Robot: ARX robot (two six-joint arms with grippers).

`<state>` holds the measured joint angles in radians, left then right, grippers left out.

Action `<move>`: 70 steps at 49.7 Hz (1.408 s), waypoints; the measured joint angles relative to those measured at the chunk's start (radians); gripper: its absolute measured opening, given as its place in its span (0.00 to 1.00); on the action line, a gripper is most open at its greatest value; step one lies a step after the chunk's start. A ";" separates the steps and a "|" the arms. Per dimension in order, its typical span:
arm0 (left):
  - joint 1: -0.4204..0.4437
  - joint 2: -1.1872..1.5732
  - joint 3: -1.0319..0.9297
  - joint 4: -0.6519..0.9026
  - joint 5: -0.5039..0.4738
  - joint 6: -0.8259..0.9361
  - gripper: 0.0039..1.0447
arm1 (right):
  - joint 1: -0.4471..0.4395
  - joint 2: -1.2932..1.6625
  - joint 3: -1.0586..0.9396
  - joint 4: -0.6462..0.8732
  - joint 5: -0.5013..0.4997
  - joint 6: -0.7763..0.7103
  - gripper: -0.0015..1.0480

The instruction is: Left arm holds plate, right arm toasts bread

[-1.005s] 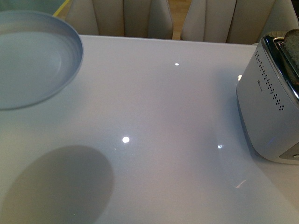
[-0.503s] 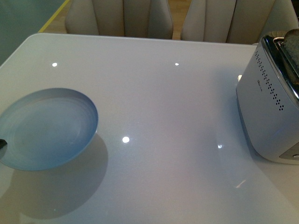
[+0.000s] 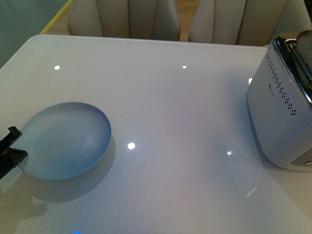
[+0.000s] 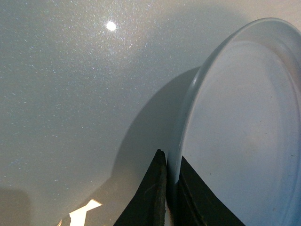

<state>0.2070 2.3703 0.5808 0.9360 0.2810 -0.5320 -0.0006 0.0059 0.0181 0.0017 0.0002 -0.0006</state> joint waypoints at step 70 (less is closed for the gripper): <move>-0.135 -0.964 -0.138 -0.465 -0.345 -0.014 0.93 | 0.000 0.000 0.000 0.000 0.000 0.000 0.91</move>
<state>0.0715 1.4059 0.4427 0.4709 -0.0643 -0.5465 -0.0006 0.0059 0.0181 0.0013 0.0002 -0.0006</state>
